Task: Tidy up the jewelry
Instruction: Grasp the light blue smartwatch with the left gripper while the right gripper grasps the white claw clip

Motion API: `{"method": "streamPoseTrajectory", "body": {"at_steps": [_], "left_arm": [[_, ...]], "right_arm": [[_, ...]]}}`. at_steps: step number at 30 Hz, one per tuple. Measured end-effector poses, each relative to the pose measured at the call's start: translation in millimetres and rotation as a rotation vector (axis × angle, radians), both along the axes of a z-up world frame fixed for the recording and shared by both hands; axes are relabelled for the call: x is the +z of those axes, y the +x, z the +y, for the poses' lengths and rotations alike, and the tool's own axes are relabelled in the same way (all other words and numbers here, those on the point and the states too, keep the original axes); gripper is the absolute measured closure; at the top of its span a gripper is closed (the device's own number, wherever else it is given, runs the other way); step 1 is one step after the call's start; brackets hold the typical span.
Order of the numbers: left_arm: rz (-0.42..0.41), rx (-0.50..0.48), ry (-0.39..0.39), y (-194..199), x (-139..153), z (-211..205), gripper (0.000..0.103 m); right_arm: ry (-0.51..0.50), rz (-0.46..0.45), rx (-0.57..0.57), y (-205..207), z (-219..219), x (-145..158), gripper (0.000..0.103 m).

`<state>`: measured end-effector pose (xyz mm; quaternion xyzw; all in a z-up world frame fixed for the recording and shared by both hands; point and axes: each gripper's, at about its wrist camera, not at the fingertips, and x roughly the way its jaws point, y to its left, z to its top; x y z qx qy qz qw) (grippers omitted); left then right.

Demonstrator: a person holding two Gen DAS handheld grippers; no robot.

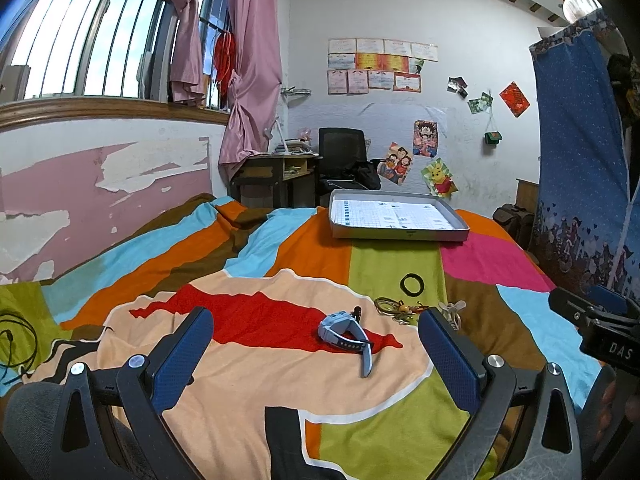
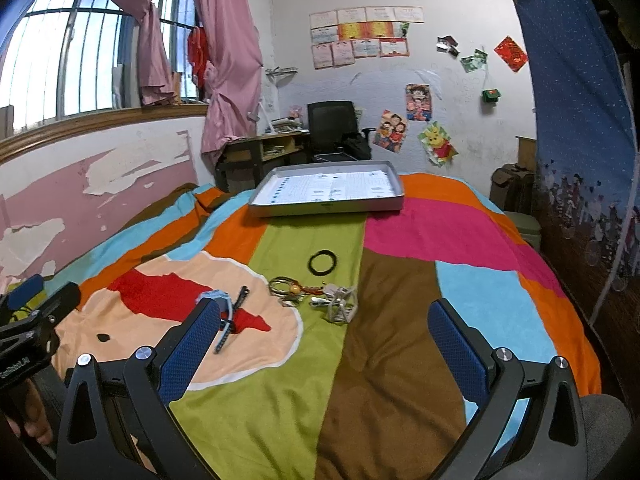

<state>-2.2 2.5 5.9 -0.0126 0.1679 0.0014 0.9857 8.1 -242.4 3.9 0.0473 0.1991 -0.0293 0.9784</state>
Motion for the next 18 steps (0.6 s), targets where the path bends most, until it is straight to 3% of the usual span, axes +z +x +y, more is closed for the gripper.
{"method": "streamPoseTrajectory", "body": {"at_steps": [7,13,18], "left_arm": [[0.031,0.032,-0.035,6,-1,12,0.0],[0.09,0.046,-0.061,34,1,18,0.0],[0.118,0.085,-0.065,70,3,14,0.0]], "right_arm": [[0.035,-0.007,-0.125,-4,-19,1,0.001],[-0.043,-0.02,-0.073,12,-13,19,0.001],[0.006,0.012,-0.061,46,-23,27,0.001]]}}
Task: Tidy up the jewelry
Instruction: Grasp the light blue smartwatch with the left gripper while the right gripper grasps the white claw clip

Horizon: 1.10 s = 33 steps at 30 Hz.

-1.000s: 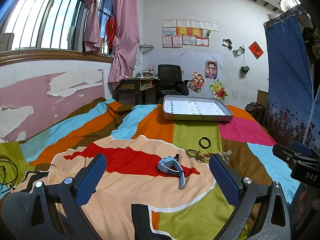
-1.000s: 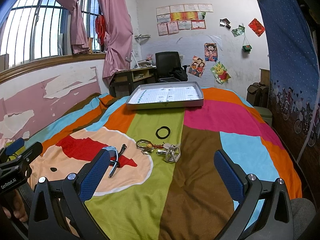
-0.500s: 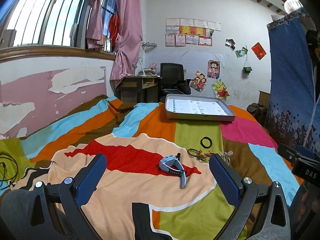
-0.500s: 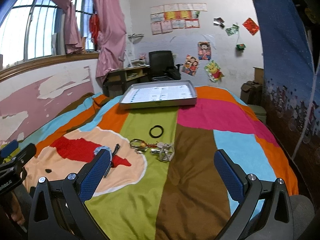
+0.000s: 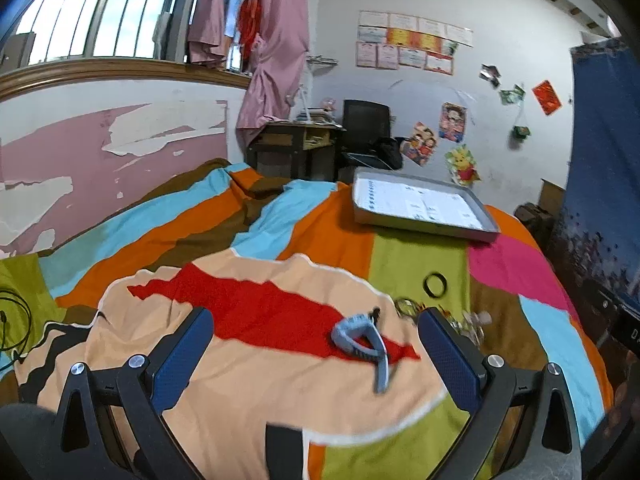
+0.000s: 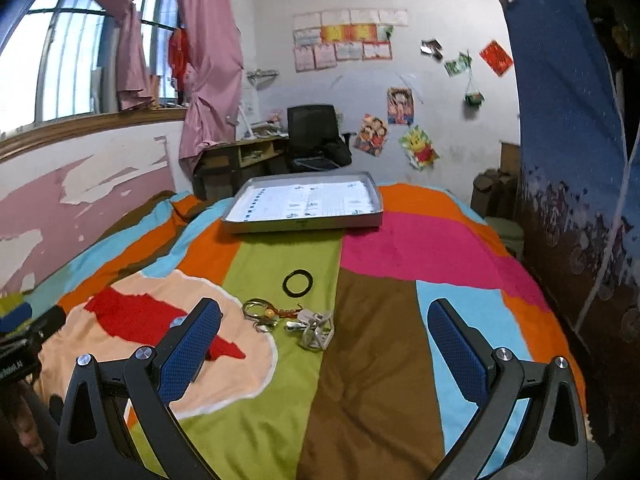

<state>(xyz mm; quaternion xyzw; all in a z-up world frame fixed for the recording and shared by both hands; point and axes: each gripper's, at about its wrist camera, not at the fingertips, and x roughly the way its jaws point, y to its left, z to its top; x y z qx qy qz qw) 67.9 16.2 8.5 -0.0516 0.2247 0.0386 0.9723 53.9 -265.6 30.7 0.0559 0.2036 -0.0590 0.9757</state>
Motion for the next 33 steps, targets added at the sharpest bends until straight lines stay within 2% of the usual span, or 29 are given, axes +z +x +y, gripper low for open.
{"method": "streamPoseTrajectory", "body": {"at_steps": [5,9,14,18,20,22,29,33], "left_arm": [[-0.019,-0.026,-0.034,43,-5,-7,0.0],[-0.008,-0.039,-0.056,82,-22,-10,0.0],[0.095,-0.085,-0.048,111,-57,-12,0.0],[0.201,-0.084,-0.079,127,-83,-16,0.0],[0.215,-0.096,-0.083,132,-90,-21,0.0],[0.215,-0.109,-0.058,135,-95,-26,0.001],[0.282,-0.132,-0.039,150,-116,-29,0.014],[0.309,-0.134,-0.078,158,-124,-24,0.02]], "right_arm": [[0.017,0.035,-0.023,50,-5,-6,0.001],[0.062,0.057,-0.047,89,-10,-19,0.001],[0.033,0.066,-0.005,124,-11,-38,0.001],[0.057,0.151,0.013,146,-9,-71,0.002],[0.056,0.194,0.014,153,-7,-87,0.009],[0.054,0.271,0.037,164,-2,-109,0.021],[0.078,0.346,0.051,184,8,-146,0.033],[0.1,0.385,0.055,191,7,-158,0.041]]}}
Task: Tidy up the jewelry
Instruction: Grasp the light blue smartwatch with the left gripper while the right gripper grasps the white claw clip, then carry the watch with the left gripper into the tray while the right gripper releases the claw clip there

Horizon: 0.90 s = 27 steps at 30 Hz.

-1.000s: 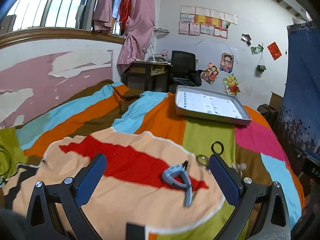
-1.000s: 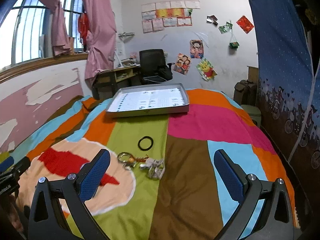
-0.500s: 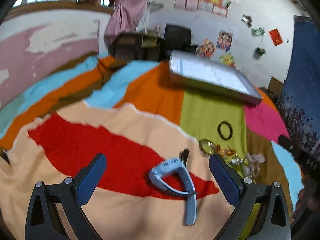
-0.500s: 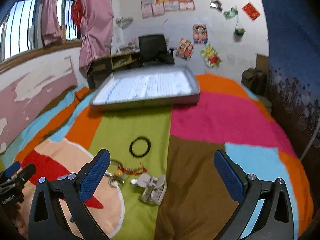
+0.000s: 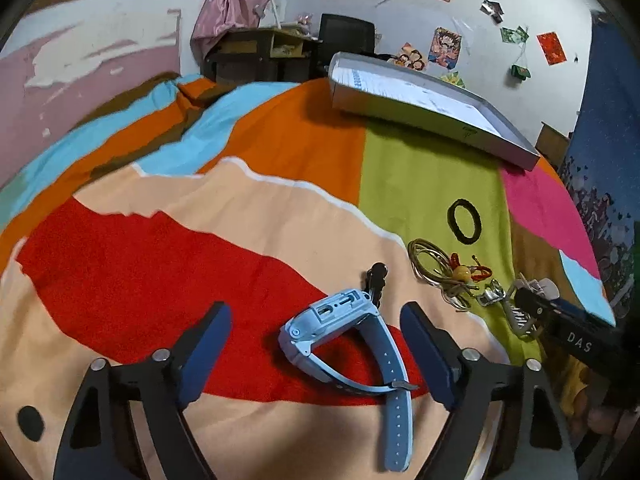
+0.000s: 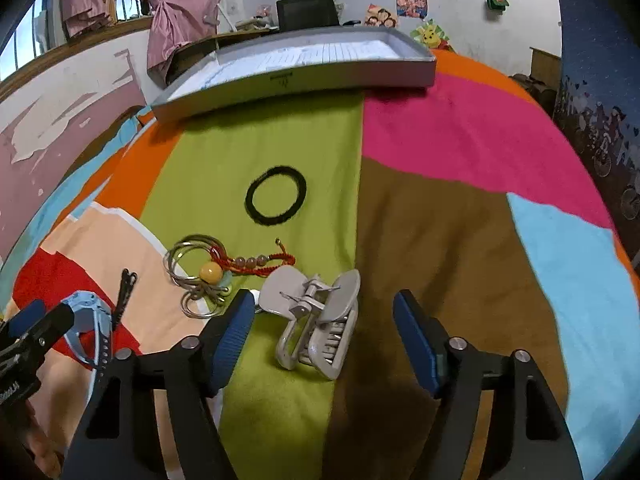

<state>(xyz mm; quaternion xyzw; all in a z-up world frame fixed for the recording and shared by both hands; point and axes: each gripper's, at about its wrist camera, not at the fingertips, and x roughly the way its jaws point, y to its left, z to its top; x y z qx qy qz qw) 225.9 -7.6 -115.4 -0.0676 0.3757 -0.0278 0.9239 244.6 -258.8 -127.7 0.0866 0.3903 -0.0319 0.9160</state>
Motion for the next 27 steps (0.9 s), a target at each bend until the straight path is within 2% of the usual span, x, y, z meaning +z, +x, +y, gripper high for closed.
{"method": "streamPoseTrajectory", "body": {"at_steps": [2,5,7,12,16,18,23,25,27], "left_arm": [[0.02,-0.023,-0.028,6,-5,1,0.021],[0.055,-0.046,-0.044,13,-11,0,0.035],[0.053,-0.049,-0.063,11,-11,2,0.037],[0.064,-0.048,-0.089,7,-11,6,0.058],[0.11,-0.047,-0.172,7,-11,16,0.072],[0.116,-0.041,-0.204,6,-10,19,0.072],[0.123,-0.036,-0.195,3,-7,15,0.073],[0.126,-0.028,-0.21,0,-4,16,0.073],[0.127,-0.024,-0.242,-2,0,16,0.073]], "right_arm": [[0.021,0.022,-0.007,1,-5,-3,0.044],[0.041,0.035,-0.017,6,-6,-9,0.048],[0.042,0.038,-0.015,8,-4,-11,0.054],[0.052,0.042,-0.008,10,-2,-12,0.061],[0.071,0.069,0.001,10,-3,-15,0.064],[0.099,0.08,0.006,10,-4,-18,0.064],[0.118,0.078,0.003,14,-4,-18,0.069],[0.123,0.065,0.006,9,-6,-16,0.08],[0.146,0.051,0.015,3,-10,-15,0.08]]}}
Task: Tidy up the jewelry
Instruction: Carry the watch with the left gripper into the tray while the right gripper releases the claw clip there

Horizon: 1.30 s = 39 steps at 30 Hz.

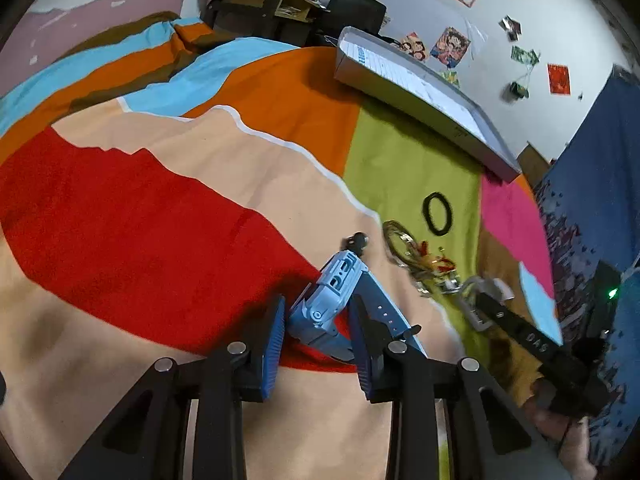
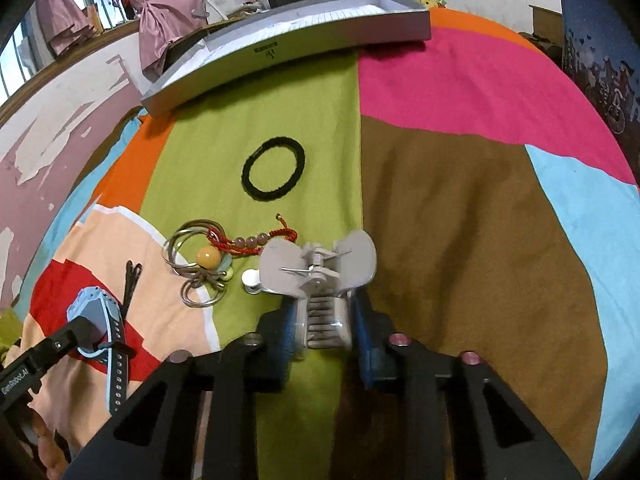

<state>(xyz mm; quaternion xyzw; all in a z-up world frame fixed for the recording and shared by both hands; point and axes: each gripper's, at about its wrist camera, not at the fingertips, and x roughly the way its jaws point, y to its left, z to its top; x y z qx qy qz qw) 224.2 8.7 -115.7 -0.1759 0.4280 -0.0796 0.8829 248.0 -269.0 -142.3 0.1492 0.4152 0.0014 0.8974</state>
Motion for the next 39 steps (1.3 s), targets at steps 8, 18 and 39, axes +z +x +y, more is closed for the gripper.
{"method": "streamPoseTrajectory", "body": {"at_steps": [8,18,39], "left_arm": [[-0.024,0.016,-0.029,-5,12,-1,0.074],[-0.204,0.087,0.062,7,62,-21,0.074],[-0.279,0.01,0.133,232,124,-71,0.074]], "right_arm": [[0.063,-0.034,0.022,-4,3,6,0.08],[0.106,-0.177,0.062,-19,2,41,0.08],[0.047,-0.393,0.106,180,-38,150,0.08]]}}
